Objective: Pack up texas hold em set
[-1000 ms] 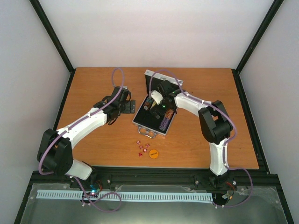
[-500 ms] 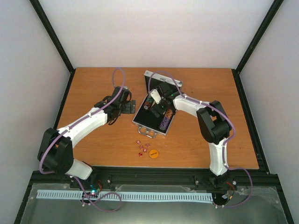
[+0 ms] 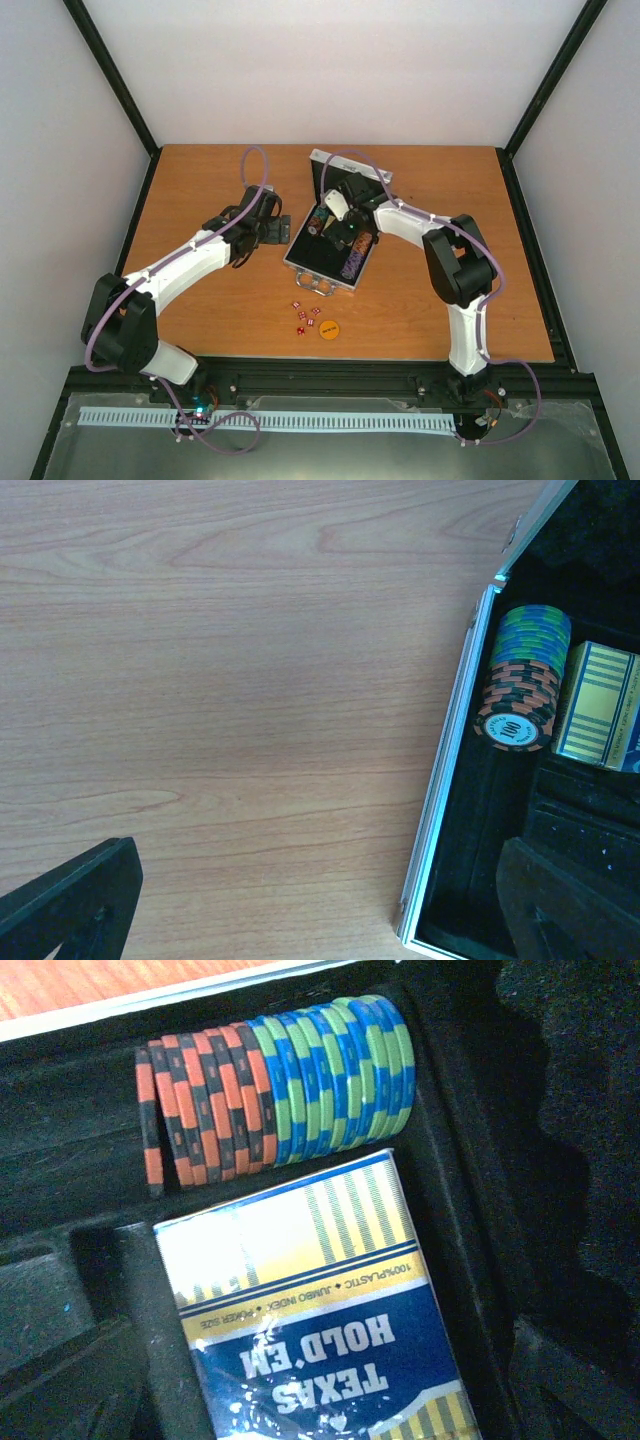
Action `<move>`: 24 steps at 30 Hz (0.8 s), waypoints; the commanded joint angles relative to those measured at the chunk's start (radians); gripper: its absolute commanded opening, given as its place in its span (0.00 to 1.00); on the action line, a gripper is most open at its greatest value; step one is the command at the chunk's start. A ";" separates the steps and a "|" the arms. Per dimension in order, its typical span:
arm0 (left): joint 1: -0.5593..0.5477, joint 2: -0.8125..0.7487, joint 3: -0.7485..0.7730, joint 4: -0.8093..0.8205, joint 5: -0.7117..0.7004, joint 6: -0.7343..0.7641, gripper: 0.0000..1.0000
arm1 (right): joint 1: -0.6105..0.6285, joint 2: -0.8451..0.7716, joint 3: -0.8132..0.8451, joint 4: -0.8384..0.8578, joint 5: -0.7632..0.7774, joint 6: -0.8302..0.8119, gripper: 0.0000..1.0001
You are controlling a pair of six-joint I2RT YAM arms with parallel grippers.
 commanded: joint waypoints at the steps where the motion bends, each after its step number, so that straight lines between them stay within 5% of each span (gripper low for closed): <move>1: 0.003 0.004 0.019 0.020 0.009 0.013 1.00 | 0.004 0.018 -0.003 -0.145 -0.197 -0.020 1.00; 12: 0.003 -0.008 0.013 0.021 0.007 0.011 1.00 | 0.004 0.077 0.085 -0.326 -0.298 -0.051 1.00; 24: 0.003 -0.013 0.008 0.031 0.006 0.011 1.00 | 0.004 -0.042 0.043 -0.134 -0.080 0.057 1.00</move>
